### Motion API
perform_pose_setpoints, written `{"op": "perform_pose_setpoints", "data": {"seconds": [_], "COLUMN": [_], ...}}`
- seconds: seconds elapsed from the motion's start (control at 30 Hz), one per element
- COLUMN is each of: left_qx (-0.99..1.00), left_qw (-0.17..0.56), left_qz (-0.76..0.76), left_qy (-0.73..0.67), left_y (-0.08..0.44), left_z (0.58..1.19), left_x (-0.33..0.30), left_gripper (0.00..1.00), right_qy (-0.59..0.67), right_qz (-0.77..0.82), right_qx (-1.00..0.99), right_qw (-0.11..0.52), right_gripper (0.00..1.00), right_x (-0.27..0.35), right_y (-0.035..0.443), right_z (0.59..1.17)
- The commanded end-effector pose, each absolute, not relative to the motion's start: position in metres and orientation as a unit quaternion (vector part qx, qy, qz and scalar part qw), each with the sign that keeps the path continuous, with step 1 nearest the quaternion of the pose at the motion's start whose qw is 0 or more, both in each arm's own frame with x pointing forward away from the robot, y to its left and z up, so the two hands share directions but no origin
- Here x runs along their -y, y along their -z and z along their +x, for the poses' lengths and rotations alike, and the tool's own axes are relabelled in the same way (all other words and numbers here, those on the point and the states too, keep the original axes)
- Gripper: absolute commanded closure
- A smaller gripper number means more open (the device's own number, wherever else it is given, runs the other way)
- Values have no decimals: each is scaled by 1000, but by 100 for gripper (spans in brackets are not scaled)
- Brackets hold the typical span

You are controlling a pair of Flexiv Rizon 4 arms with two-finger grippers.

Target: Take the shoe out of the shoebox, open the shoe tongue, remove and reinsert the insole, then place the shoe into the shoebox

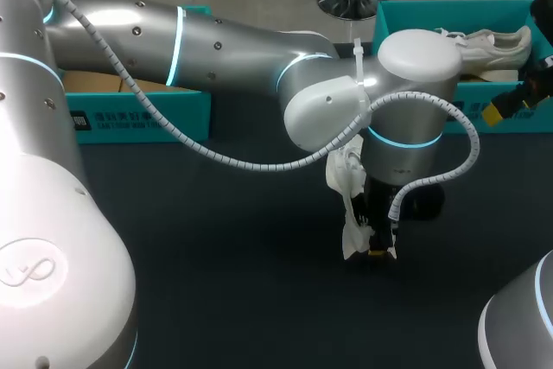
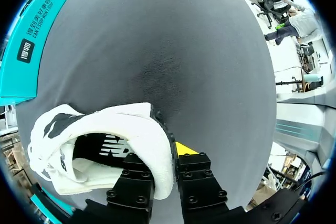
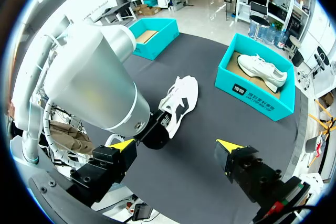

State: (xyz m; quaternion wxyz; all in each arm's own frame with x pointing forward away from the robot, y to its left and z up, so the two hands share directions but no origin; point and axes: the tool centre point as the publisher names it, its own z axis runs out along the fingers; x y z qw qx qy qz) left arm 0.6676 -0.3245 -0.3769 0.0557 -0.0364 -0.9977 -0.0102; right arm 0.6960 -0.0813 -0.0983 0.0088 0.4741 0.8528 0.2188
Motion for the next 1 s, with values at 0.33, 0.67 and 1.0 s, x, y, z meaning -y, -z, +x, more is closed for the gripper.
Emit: {"op": "perform_pose_setpoints", "data": {"seconds": [0.33, 0.67, 1.0], "left_qx": [998, 996, 1000], "left_qw": [55, 59, 10], "left_qz": [-32, -60, 15], "left_qy": [2, 0, 14], "left_y": [310, 257, 239], "left_z": [674, 659, 658], "left_x": [272, 248, 240], "left_gripper": [100, 100, 100], "right_qy": [-216, -216, -216], "right_qz": [475, 475, 475], "right_qx": [-853, -853, -853], "right_qw": [7, 7, 7], "right_gripper": [0, 0, 0], "right_x": [80, 80, 80], "right_y": [98, 98, 98], "right_z": [699, 699, 699]}}
